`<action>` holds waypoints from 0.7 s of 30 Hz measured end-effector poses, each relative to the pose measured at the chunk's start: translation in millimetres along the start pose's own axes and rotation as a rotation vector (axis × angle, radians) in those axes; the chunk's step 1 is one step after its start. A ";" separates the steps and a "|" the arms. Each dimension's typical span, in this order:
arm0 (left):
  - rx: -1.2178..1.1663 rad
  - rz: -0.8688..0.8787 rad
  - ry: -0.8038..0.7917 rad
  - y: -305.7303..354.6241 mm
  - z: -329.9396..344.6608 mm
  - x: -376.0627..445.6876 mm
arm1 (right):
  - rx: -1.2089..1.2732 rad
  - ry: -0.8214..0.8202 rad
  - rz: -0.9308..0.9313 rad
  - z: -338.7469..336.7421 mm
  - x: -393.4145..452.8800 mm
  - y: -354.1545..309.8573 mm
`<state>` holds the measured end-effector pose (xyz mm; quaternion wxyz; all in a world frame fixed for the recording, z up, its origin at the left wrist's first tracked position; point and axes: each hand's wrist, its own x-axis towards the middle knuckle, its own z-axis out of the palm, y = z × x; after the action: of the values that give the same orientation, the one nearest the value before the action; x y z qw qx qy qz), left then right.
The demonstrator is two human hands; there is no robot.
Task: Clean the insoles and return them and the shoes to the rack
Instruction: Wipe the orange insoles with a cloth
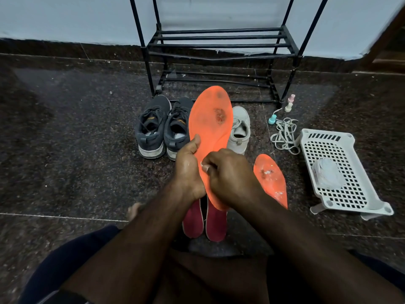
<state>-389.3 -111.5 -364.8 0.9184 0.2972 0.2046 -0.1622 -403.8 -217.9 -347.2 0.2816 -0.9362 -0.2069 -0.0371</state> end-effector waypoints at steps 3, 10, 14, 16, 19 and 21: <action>0.003 0.025 0.049 6.0 -0.9 2.5 | 0.060 -0.166 0.040 -7.0 -10.4 2.0; 0.004 0.023 -0.038 -2.0 1.3 -1.3 | 0.184 0.163 0.056 -13.8 7.9 7.3; 0.011 0.039 0.001 -1.9 -1.4 1.3 | -0.005 -0.047 -0.014 -5.1 6.2 8.2; 0.030 0.039 0.037 -0.8 -1.0 1.6 | -0.126 -0.164 -0.038 -7.0 2.0 6.7; 0.015 0.047 0.083 3.7 -2.8 2.6 | -0.069 -0.268 -0.062 -13.5 -8.4 2.3; 0.008 0.053 0.080 5.6 -4.3 3.9 | 0.079 -0.248 -0.011 -19.3 -8.4 2.5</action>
<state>-384.8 -105.2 -367.1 0.9123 0.3123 0.2326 -0.1267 -409.6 -233.4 -333.9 0.2903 -0.9207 -0.2465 0.0857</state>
